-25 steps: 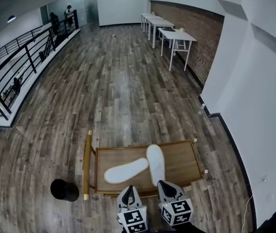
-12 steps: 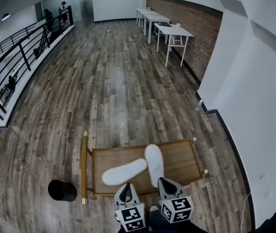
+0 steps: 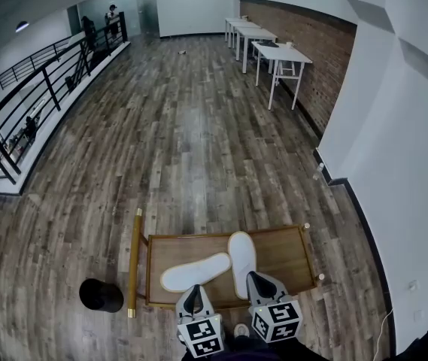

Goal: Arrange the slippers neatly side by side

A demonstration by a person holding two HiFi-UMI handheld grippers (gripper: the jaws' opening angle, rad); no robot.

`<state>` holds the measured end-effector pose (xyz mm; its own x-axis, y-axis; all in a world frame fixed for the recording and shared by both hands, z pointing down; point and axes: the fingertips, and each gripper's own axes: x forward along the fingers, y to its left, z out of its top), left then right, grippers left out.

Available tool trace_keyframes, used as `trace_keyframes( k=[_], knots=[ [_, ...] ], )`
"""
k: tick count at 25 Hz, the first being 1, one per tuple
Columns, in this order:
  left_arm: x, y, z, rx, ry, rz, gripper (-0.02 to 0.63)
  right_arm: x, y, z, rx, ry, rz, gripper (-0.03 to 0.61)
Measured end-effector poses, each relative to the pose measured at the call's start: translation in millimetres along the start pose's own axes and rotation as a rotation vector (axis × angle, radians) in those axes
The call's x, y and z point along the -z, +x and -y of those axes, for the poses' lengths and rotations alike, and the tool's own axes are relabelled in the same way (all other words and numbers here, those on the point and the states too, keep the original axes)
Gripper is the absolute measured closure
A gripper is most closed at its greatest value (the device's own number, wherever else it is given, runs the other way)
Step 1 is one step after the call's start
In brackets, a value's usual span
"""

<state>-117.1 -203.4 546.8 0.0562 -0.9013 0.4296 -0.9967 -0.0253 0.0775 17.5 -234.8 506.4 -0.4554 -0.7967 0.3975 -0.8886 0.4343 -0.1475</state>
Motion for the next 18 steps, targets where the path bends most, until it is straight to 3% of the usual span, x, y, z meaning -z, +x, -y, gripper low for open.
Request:
trace_keyframes(
  k=[3, 8, 10, 14, 18],
  knots=[
    [9, 10, -1, -0.027, -0.037, -0.044, 0.612, -1, 2, 10, 0.005, 0.002, 0.001, 0.580],
    [28, 26, -2, -0.021, -0.241, -0.096, 0.612, -1, -1, 25, 0.029, 0.009, 0.004, 0.580],
    [30, 34, -5, -0.021, -0.243, -0.101, 0.612, -1, -3, 30, 0.040, 0.014, 0.003, 0.580],
    [33, 50, -12, -0.026, -0.158, -0.115, 0.612, 1, -3, 41, 0.059, 0.023, -0.001, 0.580],
    [47, 60, -31, -0.087, -0.215, -0.159, 0.612, 2, -1, 48, 0.067, 0.024, -0.008, 0.580]
  ],
)
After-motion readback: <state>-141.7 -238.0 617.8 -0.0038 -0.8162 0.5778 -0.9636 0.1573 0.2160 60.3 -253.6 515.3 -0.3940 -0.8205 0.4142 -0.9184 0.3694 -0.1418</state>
